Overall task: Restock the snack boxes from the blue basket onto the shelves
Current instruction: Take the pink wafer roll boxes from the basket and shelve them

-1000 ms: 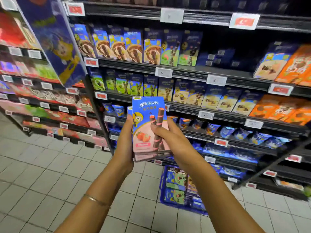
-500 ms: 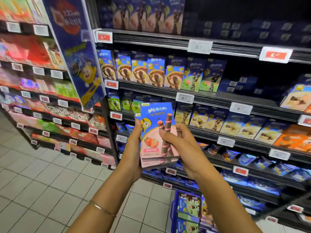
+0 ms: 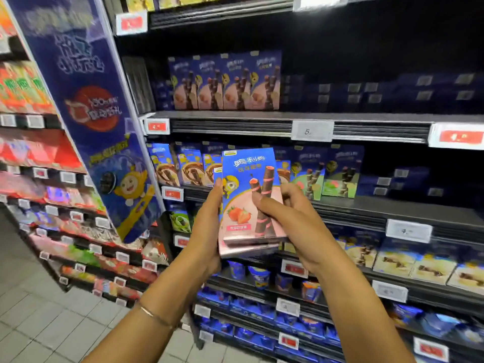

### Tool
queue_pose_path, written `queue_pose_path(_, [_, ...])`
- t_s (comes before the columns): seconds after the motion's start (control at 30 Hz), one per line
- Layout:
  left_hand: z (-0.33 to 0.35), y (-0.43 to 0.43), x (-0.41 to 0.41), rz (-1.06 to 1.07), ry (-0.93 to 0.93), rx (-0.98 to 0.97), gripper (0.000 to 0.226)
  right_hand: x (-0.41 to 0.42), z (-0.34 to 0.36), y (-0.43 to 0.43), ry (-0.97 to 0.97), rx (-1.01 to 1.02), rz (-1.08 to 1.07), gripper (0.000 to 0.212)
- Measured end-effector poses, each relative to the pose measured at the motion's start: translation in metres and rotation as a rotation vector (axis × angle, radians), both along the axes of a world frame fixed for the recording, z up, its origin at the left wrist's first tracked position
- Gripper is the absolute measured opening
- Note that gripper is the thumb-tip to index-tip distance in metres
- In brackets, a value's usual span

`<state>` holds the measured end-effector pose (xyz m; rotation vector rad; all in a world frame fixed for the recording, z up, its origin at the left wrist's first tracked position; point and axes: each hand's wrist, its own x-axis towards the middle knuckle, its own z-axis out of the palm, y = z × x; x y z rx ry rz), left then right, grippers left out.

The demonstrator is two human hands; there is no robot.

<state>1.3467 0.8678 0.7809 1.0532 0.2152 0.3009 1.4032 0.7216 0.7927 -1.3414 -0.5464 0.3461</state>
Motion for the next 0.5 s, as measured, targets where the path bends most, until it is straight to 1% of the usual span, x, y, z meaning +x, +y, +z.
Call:
queue_pose_path(0.07, [0.012,0.006,0.014,0.025,-0.035,0.017,0.055,0.016,0.013,0.008,-0.035,-0.011,0.001,0.038])
queue_pose_path(0.1, [0.018,0.009,0.020,0.035,-0.060,0.032,0.056,0.023,0.019,0.012,-0.047,-0.011,-0.003,0.040])
queue_pose_path(0.2, [0.036,0.020,0.036,0.075,-0.115,0.062,0.056,0.042,0.036,0.026,-0.105,-0.052,-0.009,0.050])
queue_pose_path(0.27, [0.042,0.031,0.046,0.076,-0.122,0.082,0.052,0.053,0.044,0.035,-0.151,-0.097,-0.012,0.051])
queue_pose_path(0.4, [0.049,0.058,0.062,0.117,-0.101,0.147,0.055,0.070,0.054,0.051,-0.226,-0.168,-0.005,0.055])
queue_pose_path(0.5, [0.054,0.076,0.066,0.136,-0.124,0.194,0.054,0.079,0.060,0.065,-0.249,-0.206,0.010,0.053])
